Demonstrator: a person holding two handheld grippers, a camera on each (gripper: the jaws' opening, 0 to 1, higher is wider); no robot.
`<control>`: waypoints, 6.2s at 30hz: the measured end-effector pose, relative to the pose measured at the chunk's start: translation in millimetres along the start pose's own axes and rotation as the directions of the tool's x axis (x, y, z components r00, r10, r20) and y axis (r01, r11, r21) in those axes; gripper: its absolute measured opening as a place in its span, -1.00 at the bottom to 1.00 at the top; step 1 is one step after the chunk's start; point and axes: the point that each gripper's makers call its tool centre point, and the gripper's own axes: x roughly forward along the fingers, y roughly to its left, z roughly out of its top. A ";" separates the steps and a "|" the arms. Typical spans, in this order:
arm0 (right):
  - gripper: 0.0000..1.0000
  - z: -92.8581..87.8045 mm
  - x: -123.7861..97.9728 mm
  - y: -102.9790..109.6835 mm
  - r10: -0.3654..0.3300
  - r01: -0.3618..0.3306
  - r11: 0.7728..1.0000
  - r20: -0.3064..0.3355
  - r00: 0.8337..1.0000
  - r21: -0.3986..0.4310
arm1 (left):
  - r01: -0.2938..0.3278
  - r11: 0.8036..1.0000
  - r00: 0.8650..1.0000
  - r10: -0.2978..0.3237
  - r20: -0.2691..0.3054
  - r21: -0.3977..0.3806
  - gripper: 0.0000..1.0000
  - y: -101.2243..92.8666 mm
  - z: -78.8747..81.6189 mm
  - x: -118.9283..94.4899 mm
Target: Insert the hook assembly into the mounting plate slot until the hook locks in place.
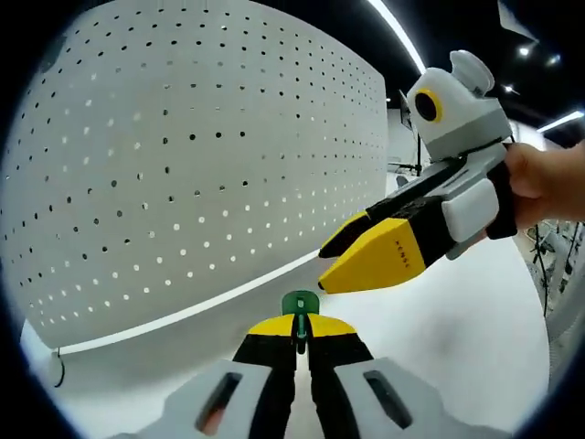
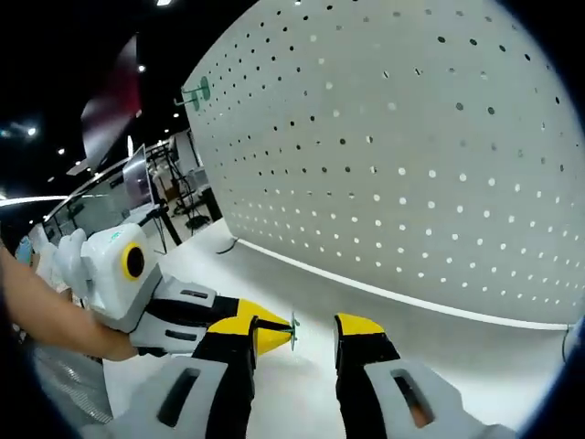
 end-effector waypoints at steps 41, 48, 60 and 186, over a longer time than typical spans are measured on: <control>0.40 40.7 -77.1 54.7 0.084 -0.071 0.987 0.085 0.993 -0.142 | -0.099 0.995 0.992 0.098 0.085 0.010 -0.94 12.5 53.1 -67.3; 0.42 58.5 -106.1 66.0 0.080 -0.055 0.983 0.139 0.987 -0.174 | -0.129 0.992 0.986 0.128 0.110 0.003 -0.94 17.2 70.6 -81.8; 0.45 87.2 -151.7 83.1 0.075 -0.025 0.974 0.216 0.974 -0.226 | -0.222 0.975 0.956 0.221 0.192 -0.017 -0.94 37.5 123.0 -112.6; 0.64 151.4 -276.4 101.0 0.012 0.101 0.940 0.328 0.945 -0.326 | -0.562 0.798 0.714 0.601 0.360 -0.218 -0.93 176.6 251.8 -125.0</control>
